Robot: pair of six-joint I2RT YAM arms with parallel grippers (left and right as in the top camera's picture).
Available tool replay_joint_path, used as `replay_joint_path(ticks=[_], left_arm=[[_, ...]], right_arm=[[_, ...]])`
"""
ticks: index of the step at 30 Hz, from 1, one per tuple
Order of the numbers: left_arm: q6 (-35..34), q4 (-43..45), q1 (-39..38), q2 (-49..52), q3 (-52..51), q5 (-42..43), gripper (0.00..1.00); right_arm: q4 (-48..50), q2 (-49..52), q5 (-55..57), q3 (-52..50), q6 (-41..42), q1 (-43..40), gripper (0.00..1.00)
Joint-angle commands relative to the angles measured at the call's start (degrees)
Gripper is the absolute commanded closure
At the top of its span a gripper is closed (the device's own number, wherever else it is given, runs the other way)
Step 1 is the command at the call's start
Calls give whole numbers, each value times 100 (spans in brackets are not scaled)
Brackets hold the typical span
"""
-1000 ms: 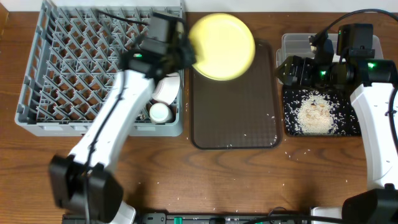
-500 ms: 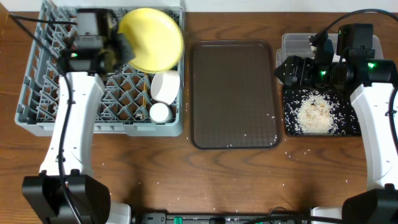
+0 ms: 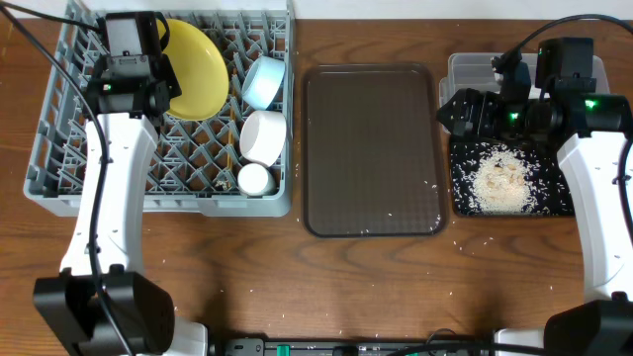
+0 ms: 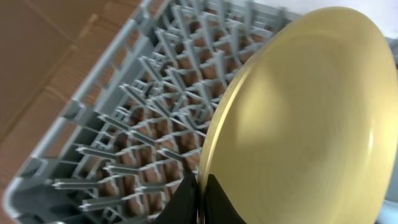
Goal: Sort waste into correct bins and load items into the dishwasher
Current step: 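Lift yellow plate with left gripper and carry it over the dish rack, then lower yellow plate upright into the rack slots and open left gripper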
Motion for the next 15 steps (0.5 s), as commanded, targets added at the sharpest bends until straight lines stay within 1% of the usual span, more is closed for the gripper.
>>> replay_joint_path(ticks=[1,9,15], left_arm=[[179,57,4,254,13,-586,93],[271,22,-2,658,7,-579,93],[273,15,-109,710,9,-581,93]], right_arm=[[-2,-101,-42,17,-39,20,1],[-2,-101,-42,17,-42,20,1],[0,-101,-42,17,-39,20,1]])
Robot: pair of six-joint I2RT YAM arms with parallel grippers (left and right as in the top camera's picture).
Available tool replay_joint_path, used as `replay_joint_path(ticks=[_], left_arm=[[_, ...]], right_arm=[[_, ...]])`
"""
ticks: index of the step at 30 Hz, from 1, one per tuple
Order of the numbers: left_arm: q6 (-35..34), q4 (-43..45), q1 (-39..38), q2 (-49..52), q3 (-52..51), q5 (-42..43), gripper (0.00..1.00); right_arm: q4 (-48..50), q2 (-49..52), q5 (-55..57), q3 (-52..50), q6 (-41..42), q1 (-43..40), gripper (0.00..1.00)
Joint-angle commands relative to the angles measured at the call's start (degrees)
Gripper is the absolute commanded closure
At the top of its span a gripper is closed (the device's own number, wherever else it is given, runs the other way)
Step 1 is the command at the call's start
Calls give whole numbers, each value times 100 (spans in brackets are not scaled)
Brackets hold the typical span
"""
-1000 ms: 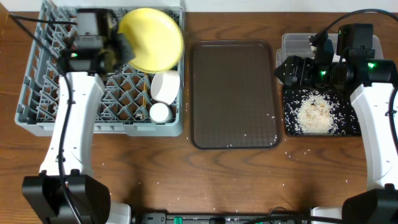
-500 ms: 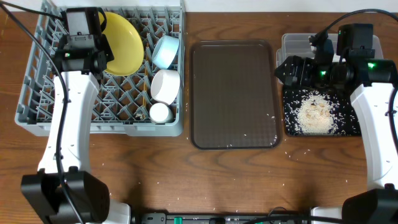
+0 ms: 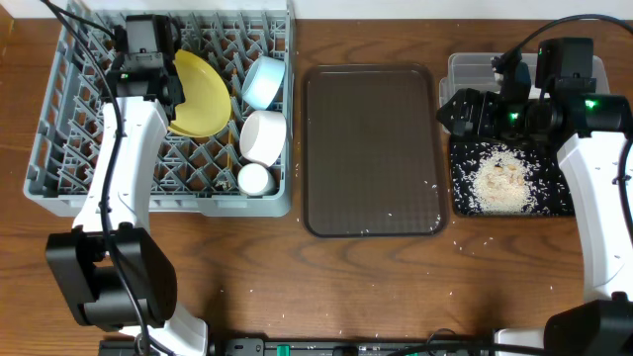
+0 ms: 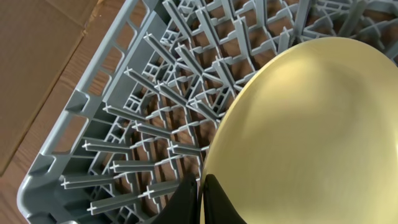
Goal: Sort waste into correct bins and load items into the dishwasher
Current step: 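Lower yellow plate upright into the rack slots and open left gripper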
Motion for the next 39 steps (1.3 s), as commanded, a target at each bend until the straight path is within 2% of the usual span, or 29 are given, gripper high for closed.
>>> replay_joint_path(ticks=[1,8,12,14,15,18,25,32,35,39], left_arm=[[46,9,-105,22,9,-142,92],[55,83,-278,22,9,-140,92],[55,85,-431,22,9,-140,83],[52,83,-540,17,9,-140,61],[52,83,-595,13,9,-140,55],[50,83,-763,-28,9,-138,43],[7,57,-1023,-352,9,-133,38],[-334,-138,-1043,-977,9,24,31],[-378,-404,-1043,-1416,9,367,22],[-868,-1014,-1043,-2149,9,496,21]], right_arm=[[0,-101,-42,17,-42,20,1],[-2,-101,-42,17,-39,20,1],[-2,-101,-42,17,-39,20,1],[0,-101,-42,17,-42,20,1],[-2,-101,-42,17,-39,20,1],[-2,-101,-42,17,-42,20,1],[-2,-101,-42,17,-42,20,1],[-2,-101,-42,17,-42,20,1],[-2,-101,-42,17,-39,20,1],[-2,-101,-42,17,-39,20,1]])
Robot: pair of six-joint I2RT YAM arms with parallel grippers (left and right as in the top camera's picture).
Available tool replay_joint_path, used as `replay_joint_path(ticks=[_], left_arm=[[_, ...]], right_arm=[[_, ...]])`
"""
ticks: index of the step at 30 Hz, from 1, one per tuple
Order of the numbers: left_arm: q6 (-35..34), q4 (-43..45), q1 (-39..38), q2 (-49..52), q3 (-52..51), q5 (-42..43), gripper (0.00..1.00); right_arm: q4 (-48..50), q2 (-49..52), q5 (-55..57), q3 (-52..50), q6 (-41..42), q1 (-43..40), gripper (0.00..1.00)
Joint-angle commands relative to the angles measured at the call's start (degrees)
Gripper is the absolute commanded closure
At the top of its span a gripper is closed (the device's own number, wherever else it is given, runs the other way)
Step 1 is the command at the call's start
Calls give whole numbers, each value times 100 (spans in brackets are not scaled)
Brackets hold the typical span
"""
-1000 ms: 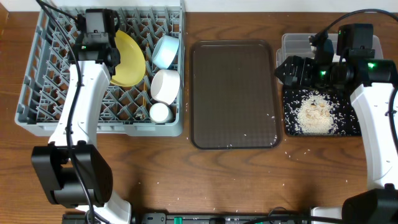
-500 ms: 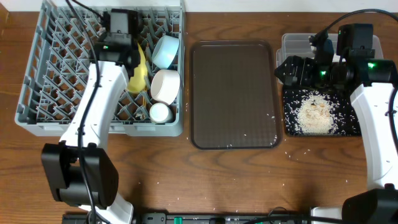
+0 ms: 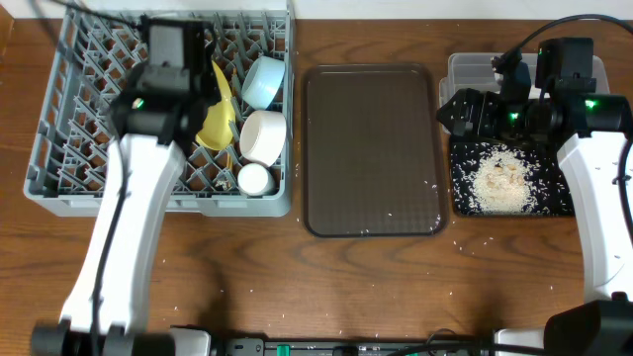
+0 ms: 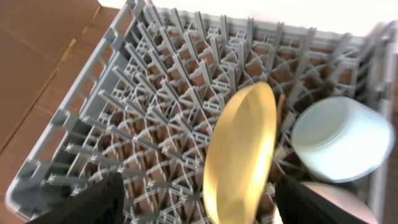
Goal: Sort waste into correct bins and load items into the dishwasher
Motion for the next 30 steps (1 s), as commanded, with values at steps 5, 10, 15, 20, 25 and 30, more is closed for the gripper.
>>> replay_joint_path(ticks=[5,10,15,20,25,30], left_arm=[[-960,-1156,-2,-1602,9,319,21],[-1556,-2260,-4,-2614,0,332,21],[-1825,-2627,-166,-3560,-527,800,21],[-1794,-2304,-313,-4461,-1646,1635,19],[-1740,-2396,-315,-4784,-2194,2601,17],[-1696,-3209,-315,-4782,-2194,2693,9]], right_arm=[[-4,-101,-42,17,-39,20,1],[-2,-101,-42,17,-39,20,1],[-2,-101,-42,17,-39,20,1],[-4,-101,-42,17,-39,20,1],[-4,-101,-42,17,-39,20,1],[-2,-101,-42,17,-39,20,1]])
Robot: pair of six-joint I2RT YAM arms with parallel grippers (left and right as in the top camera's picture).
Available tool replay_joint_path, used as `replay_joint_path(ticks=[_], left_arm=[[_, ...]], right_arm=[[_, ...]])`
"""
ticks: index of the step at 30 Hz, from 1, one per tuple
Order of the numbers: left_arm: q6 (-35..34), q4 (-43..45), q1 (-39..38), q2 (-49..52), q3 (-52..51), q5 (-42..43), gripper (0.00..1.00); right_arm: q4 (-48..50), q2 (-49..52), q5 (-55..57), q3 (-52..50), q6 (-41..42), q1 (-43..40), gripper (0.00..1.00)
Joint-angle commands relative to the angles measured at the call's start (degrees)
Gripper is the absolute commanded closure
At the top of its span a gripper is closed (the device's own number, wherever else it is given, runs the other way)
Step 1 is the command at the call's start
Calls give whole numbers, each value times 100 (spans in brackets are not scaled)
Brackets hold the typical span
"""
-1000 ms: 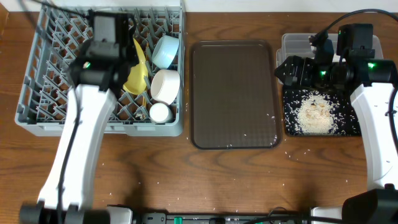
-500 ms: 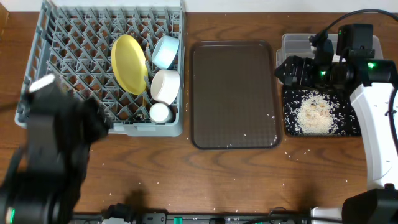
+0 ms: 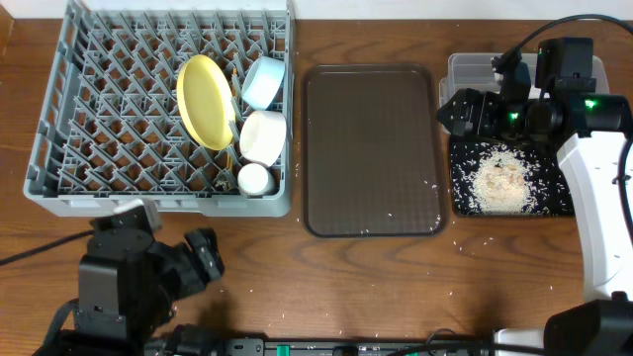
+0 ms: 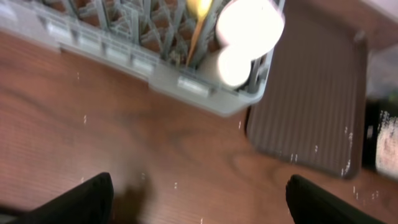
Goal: Sort waste into correct bins and load items into the dishwasher
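Note:
The yellow plate (image 3: 205, 101) stands on edge between the tines of the grey dish rack (image 3: 59, 129), free of any gripper. Beside it in the rack are a light blue bowl (image 3: 264, 81), a white cup (image 3: 263, 136) and a smaller white cup (image 3: 255, 179). My left gripper (image 3: 203, 261) hangs low over the bare table in front of the rack. In the left wrist view the left gripper (image 4: 199, 208) is open and holds nothing, with the rack's corner (image 4: 186, 84) ahead. My right gripper (image 3: 463, 111) hovers at the black bin's far left corner; its jaws are not discernible.
A brown tray (image 3: 373, 148) lies in the middle with a few rice grains on it. A black bin (image 3: 554, 203) at the right holds a heap of rice, and a clear container (image 3: 473, 67) stands behind it. Rice grains are scattered on the wooden table (image 3: 396, 287).
My left gripper was open just above the plate standing in the rack; now it has pulled back to the table's front left. The plate stays in the rack. The right arm is unchanged.
At first my left gripper was shut on the yellow plate's edge over the rack. Then the plate was tilted lower among the tines. Later the gripper was open and the plate stood in the rack. Now the left arm is withdrawn in front of the rack.

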Motion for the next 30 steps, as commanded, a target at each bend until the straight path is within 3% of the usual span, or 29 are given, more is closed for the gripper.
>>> replay_joint_path(ticks=[1,5,8,15,22,30], left_arm=[[7,-345,-17,-48,-7,330,9],[-92,-592,-17,-48,-7,396,9],[63,-415,-17,-46,-22,-243,8],[1469,306,-17,-46,-186,-411,8],[2269,1961,63,-127,-942,-404,8],[2892,4138,570,-951,-2535,-361,8]], right_arm=[[-2,-101,-42,17,-39,20,1],[-2,-101,-42,17,-39,20,1],[0,-101,-42,17,-42,20,1],[-2,-101,-42,17,-39,20,1],[0,-101,-42,17,-39,20,1],[-2,-101,-42,17,-42,20,1]])
